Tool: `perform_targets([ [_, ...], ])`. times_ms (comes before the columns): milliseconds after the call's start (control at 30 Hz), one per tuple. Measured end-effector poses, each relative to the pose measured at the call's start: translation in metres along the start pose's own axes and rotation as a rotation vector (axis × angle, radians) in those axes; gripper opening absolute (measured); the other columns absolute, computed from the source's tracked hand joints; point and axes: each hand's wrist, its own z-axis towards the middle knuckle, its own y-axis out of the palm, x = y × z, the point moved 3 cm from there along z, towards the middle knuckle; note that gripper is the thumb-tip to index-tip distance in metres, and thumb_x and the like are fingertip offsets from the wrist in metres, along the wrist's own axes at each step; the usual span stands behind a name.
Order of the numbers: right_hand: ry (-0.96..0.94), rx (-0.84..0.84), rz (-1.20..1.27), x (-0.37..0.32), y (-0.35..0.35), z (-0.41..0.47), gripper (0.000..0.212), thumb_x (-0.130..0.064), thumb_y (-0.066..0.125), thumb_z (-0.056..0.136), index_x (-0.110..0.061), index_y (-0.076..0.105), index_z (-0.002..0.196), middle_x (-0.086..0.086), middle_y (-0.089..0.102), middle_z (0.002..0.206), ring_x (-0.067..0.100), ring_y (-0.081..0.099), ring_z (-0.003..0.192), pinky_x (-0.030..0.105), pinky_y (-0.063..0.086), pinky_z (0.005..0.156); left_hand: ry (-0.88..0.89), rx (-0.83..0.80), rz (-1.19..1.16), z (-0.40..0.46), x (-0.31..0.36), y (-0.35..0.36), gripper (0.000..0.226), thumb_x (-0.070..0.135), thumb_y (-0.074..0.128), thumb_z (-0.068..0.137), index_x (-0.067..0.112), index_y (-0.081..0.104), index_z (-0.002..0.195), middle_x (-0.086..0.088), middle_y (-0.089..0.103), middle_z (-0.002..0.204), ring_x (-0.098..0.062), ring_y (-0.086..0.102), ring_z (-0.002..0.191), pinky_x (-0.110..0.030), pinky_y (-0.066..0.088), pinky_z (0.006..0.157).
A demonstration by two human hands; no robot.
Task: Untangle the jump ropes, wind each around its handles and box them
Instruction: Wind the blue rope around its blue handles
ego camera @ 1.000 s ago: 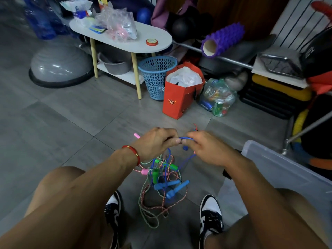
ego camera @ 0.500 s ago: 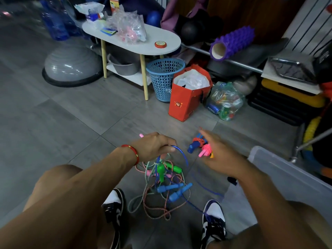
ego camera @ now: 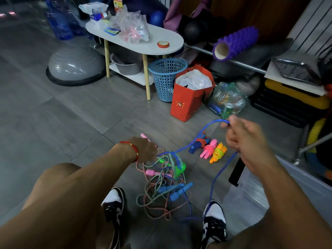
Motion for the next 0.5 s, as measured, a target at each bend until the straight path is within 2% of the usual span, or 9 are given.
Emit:
perform_targets([
  [67, 0.003, -0.008, 0.096, -0.007, -0.007, -0.001, 0.034, -0.031, 0.045, 0.104, -0.005, 0.063, 0.092, -0.009, 0.022, 0.049, 0.006, 0.017, 0.041, 0.017, 0.019, 0.038, -0.101, -0.224, 0.002, 0.002, -0.012, 0.016, 0.03, 0.038, 0.064, 0.087, 0.01, 0.072, 0.094, 0.0, 0.076, 0.092, -0.02, 0.071, 0.092, -0.039, 0.056, 0.091],
  [100, -0.016, -0.032, 0.123, -0.01, -0.009, -0.002, 0.034, -0.032, 0.048, 0.101, -0.003, 0.064, 0.094, -0.009, 0.022, 0.048, 0.006, 0.016, 0.04, 0.017, 0.019, 0.038, -0.122, -0.285, -0.003, 0.003, -0.016, 0.022, 0.027, 0.035, 0.069, 0.081, 0.01, 0.074, 0.088, 0.003, 0.076, 0.079, -0.015, 0.073, 0.082, -0.038, 0.058, 0.088],
  [133, -0.038, -0.068, 0.128, -0.013, -0.009, -0.003, 0.034, -0.032, 0.05, 0.098, -0.002, 0.066, 0.096, -0.009, 0.021, 0.047, 0.006, 0.016, 0.04, 0.016, 0.019, 0.038, -0.123, -0.299, 0.004, 0.004, -0.016, 0.025, 0.024, 0.032, 0.072, 0.078, 0.01, 0.075, 0.084, 0.005, 0.075, 0.071, -0.013, 0.073, 0.076, -0.038, 0.06, 0.085],
  [200, -0.06, -0.154, 0.111, -0.014, -0.005, -0.008, 0.032, -0.028, 0.052, 0.095, -0.002, 0.069, 0.099, -0.009, 0.02, 0.047, 0.006, 0.015, 0.041, 0.015, 0.019, 0.039, -0.115, -0.237, 0.016, 0.007, -0.011, 0.023, 0.023, 0.027, 0.073, 0.076, 0.005, 0.069, 0.074, 0.002, 0.075, 0.071, -0.014, 0.072, 0.071, -0.037, 0.061, 0.081],
  [267, -0.057, -0.218, 0.11, -0.013, 0.002, -0.012, 0.029, -0.025, 0.052, 0.095, -0.002, 0.07, 0.1, -0.009, 0.02, 0.048, 0.006, 0.015, 0.041, 0.016, 0.018, 0.04, -0.105, -0.174, 0.018, 0.005, 0.001, 0.016, 0.025, 0.022, 0.074, 0.076, 0.007, 0.058, 0.064, -0.002, 0.075, 0.076, -0.019, 0.072, 0.076, -0.036, 0.061, 0.079],
  [300, -0.053, -0.244, 0.117, -0.013, 0.005, -0.014, 0.027, -0.023, 0.051, 0.096, -0.002, 0.068, 0.099, -0.008, 0.02, 0.049, 0.007, 0.016, 0.042, 0.017, 0.017, 0.04, -0.109, -0.167, 0.012, 0.004, 0.005, 0.014, 0.025, 0.021, 0.073, 0.077, 0.008, 0.057, 0.063, -0.002, 0.073, 0.071, -0.021, 0.072, 0.078, -0.036, 0.061, 0.08],
  [367, -0.029, -0.277, 0.133, -0.012, 0.01, -0.015, 0.023, -0.017, 0.048, 0.1, -0.003, 0.065, 0.093, -0.006, 0.021, 0.05, 0.009, 0.017, 0.043, 0.02, 0.014, 0.042, -0.111, -0.218, -0.024, 0.003, 0.01, 0.013, 0.024, 0.03, 0.072, 0.082, 0.006, 0.067, 0.08, 0.001, 0.067, 0.066, -0.02, 0.069, 0.079, -0.034, 0.059, 0.083],
  [433, -0.007, -0.294, 0.144, -0.011, 0.013, -0.015, 0.022, -0.011, 0.048, 0.101, -0.006, 0.061, 0.084, -0.004, 0.023, 0.051, 0.01, 0.019, 0.046, 0.023, 0.013, 0.043, -0.118, -0.224, -0.08, 0.001, 0.014, 0.008, 0.052, 0.05, 0.07, 0.085, 0.006, 0.066, 0.112, -0.004, 0.069, 0.093, -0.023, 0.065, 0.092, -0.035, 0.051, 0.092],
  [500, 0.006, -0.315, 0.154, -0.011, 0.016, -0.015, 0.019, -0.013, 0.047, 0.091, -0.008, 0.056, 0.075, -0.003, 0.022, 0.051, 0.012, 0.017, 0.048, 0.024, 0.012, 0.044, -0.14, -0.112, -0.264, 0.001, 0.02, 0.002, 0.074, 0.065, 0.064, 0.083, 0.006, 0.054, 0.127, -0.01, 0.062, 0.121, -0.024, 0.059, 0.105, -0.035, 0.046, 0.099],
])
